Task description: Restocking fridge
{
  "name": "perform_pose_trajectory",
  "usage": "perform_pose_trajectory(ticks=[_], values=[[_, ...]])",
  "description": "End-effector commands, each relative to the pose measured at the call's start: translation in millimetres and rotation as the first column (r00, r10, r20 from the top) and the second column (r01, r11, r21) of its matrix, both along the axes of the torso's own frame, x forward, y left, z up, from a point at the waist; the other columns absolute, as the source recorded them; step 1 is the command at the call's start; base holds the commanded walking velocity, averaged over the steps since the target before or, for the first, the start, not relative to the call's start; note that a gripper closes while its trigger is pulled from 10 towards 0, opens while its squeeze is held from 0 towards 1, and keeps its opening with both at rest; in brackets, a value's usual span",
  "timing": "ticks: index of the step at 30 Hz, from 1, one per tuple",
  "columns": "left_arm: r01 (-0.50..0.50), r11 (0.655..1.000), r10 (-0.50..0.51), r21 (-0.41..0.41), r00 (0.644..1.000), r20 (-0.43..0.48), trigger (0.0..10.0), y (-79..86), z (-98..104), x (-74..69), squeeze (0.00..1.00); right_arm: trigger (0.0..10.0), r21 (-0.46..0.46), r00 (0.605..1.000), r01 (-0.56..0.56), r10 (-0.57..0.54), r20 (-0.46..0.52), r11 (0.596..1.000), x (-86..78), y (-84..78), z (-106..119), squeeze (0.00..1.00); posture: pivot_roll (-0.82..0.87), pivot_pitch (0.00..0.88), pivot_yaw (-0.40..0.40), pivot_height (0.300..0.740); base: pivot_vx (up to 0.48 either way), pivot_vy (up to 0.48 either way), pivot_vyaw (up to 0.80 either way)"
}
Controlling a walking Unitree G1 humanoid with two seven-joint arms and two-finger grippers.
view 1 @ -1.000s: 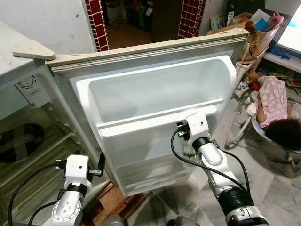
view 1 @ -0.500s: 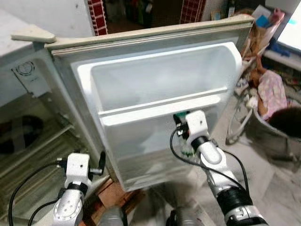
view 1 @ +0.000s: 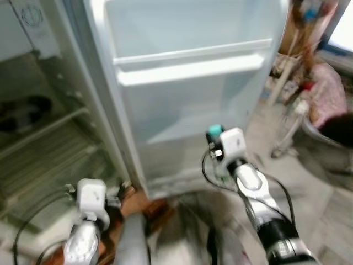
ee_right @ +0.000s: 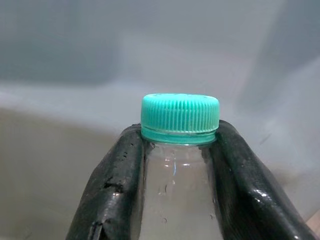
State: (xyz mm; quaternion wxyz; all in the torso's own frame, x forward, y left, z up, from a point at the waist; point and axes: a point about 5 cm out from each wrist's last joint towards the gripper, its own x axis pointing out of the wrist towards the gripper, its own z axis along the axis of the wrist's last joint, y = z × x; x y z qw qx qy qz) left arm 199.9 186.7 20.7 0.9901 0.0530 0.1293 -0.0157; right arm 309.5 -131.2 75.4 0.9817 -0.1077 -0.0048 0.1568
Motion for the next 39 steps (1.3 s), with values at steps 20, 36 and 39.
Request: perform_pose_trajectory(ticks=[20, 36, 39], values=[[0.043, 0.999, -0.043, 0.0, 0.998, 0.055, 10.0, 2.9, 13, 9.4, 0.0, 10.0, -0.012, 0.999, -0.018, 0.018, 0.039, 1.0, 2.0, 7.6, 7, 0.0, 0.02, 0.057, 0.023, 0.612, 0.0, 0.0, 0.0], [0.058, 0.998, -0.058, -0.013, 0.997, 0.051, 10.0, 1.5, 15, 1.1, 0.0, 10.0, 0.001, 0.999, -0.015, 0.015, 0.029, 1.0, 1.1, 8.7, 5, 0.0, 0.03, 0.092, 0.02, 0.572, 0.0, 0.0, 0.0], [0.039, 0.999, -0.039, 0.013, 0.997, 0.061, 10.0, 8.7, 21, -1.9, 0.0, 10.0, 0.008, 0.999, -0.024, 0.024, 0.032, 1.0, 1.5, 10.2, 8, 0.0, 0.04, 0.134, 0.013, 0.572, 0.0, 0.0, 0.0]])
